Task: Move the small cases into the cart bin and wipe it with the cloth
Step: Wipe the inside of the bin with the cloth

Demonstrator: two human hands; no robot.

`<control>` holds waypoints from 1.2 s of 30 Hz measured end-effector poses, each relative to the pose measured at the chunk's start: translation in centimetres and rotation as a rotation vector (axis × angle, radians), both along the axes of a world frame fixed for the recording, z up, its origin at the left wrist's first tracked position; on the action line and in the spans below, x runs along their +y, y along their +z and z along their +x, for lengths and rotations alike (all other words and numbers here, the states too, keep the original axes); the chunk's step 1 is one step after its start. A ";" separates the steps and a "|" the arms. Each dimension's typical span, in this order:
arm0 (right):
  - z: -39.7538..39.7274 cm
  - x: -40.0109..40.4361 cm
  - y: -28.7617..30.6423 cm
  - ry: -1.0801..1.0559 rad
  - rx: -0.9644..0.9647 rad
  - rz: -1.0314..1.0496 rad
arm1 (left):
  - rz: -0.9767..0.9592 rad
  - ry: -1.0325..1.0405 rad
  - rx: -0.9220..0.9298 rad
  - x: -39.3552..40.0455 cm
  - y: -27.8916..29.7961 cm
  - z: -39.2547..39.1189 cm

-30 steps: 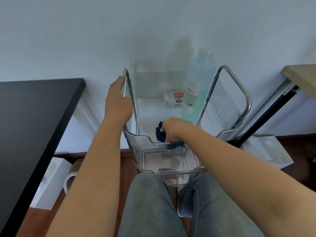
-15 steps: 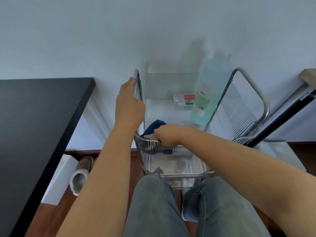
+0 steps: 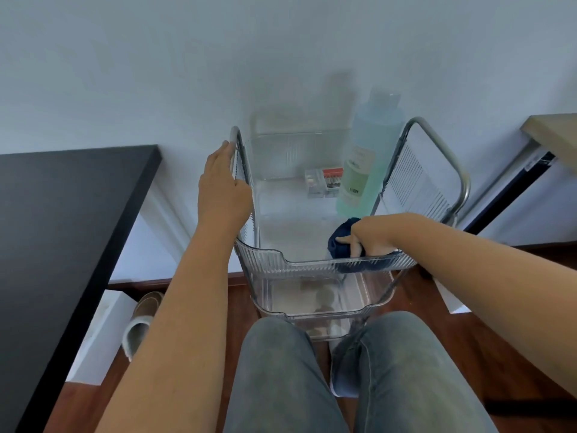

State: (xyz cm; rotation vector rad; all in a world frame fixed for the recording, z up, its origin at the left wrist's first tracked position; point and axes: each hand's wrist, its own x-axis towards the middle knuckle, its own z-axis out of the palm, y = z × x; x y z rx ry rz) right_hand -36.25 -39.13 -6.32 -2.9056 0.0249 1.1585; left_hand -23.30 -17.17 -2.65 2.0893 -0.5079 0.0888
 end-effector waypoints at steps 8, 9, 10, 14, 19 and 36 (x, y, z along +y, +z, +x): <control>2.4 4.3 -0.9 -0.019 -0.232 0.169 | -0.061 -0.003 0.052 -0.1 0.1 -0.2; 3.3 5.5 -1.0 -0.003 -0.244 0.188 | -0.065 -0.002 0.057 -0.2 0.1 -0.2; 4.2 6.7 -1.1 0.014 -0.254 0.199 | -0.065 -0.002 0.060 -0.2 0.1 -0.3; 7.2 9.9 -1.5 0.092 -0.286 0.122 | -0.043 -0.003 0.038 -0.2 0.1 -0.2; 10.4 10.1 -1.5 -0.082 -0.367 0.129 | -0.019 -0.009 0.027 -0.2 0.1 0.1; 8.9 10.9 -2.9 0.067 -0.430 0.161 | 0.007 -0.008 -0.054 -0.1 -0.5 0.1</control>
